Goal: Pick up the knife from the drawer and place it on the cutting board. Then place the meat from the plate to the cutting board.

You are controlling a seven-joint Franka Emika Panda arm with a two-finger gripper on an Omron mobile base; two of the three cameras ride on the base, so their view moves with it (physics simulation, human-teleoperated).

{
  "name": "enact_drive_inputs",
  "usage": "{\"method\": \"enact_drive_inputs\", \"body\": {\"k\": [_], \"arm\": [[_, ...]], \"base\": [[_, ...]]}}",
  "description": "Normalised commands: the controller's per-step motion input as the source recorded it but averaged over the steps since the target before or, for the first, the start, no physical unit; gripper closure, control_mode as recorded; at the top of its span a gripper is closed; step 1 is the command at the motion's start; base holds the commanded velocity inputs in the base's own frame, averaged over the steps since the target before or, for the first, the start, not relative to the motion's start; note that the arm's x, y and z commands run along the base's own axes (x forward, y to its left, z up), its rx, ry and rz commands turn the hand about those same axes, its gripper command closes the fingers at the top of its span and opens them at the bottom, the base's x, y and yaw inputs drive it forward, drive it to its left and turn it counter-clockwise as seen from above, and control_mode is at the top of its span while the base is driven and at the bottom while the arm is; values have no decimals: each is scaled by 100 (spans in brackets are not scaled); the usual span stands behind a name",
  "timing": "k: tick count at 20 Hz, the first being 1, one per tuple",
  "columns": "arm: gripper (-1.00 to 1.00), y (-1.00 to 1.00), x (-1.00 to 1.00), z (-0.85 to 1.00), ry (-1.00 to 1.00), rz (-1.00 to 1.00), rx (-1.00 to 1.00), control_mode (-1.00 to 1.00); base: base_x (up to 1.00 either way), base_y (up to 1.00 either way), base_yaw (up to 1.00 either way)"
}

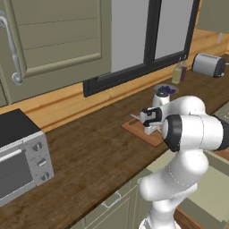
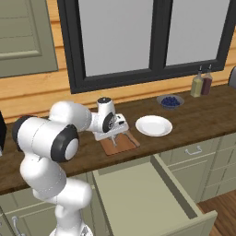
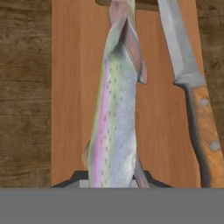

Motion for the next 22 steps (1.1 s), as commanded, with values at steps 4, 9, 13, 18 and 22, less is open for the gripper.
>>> {"method": "enact_drive_inputs", "body": {"k": [4,9,13,18,22], "arm": [[100,14,16,-24,1,0,0,-100],[100,10,25,-33,5,0,-3,-100],[100,0,26,-34,3,0,-3,-100],[100,0,27,-22,0,0,-3,-100],[100,0,29,-18,0,0,-2,-100]], "base": [[0,0,0],[0,0,0],[0,0,0],[0,0,0],[0,0,0]]}}
